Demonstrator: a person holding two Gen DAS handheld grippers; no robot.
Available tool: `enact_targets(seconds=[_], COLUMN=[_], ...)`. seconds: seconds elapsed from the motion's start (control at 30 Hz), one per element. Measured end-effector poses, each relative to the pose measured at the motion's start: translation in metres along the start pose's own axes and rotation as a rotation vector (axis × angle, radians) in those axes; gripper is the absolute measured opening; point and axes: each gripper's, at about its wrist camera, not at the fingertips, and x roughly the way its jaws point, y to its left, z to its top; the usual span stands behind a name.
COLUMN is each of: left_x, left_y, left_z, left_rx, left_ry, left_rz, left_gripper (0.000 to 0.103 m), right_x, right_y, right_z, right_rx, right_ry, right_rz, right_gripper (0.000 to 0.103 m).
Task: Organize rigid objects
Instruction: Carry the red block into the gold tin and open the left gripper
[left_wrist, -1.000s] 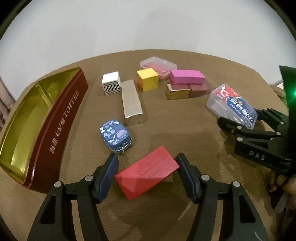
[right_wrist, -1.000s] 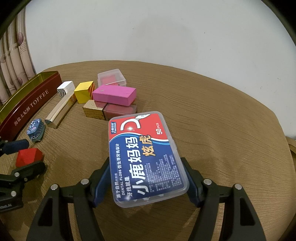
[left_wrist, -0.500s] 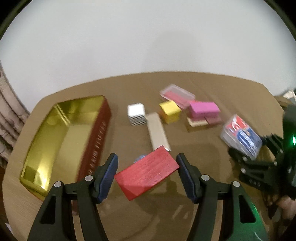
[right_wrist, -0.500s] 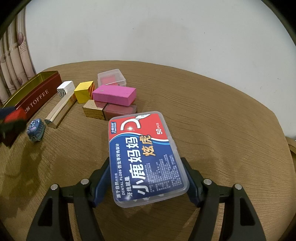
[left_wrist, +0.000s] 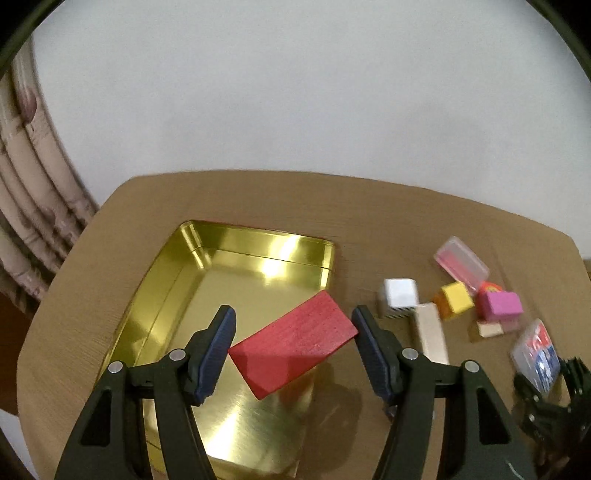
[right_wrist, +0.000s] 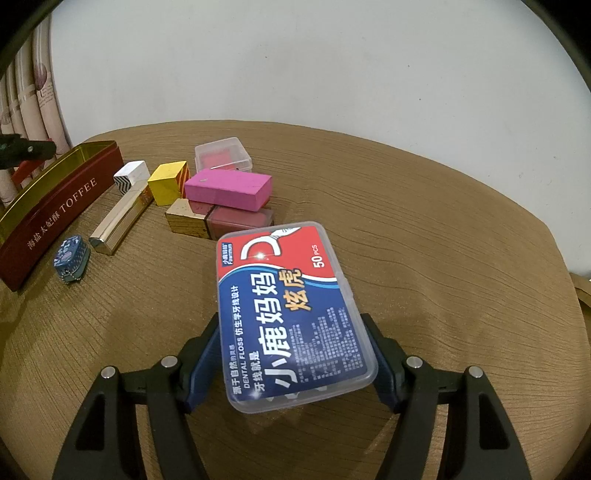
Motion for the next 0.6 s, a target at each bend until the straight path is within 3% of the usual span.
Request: enact_targets(seconds=[0.2, 0.6], left_x=[0.036, 0.084], left_y=[0.032, 0.05], left_z=[0.012, 0.012], left_rx=[-0.101, -0.099], left_ry=[0.11, 0.202], left_rz=[-0.017, 0.053], left_gripper=[0.061, 0.061], right_x=[0.0, 0.0], right_y=[0.0, -0.001], right_z=[0.0, 0.0], right_rx=[0.001, 0.002], right_ry=[0.001, 0.002], right_rz=[0.001, 0.003], right_gripper=[0.071, 0.071])
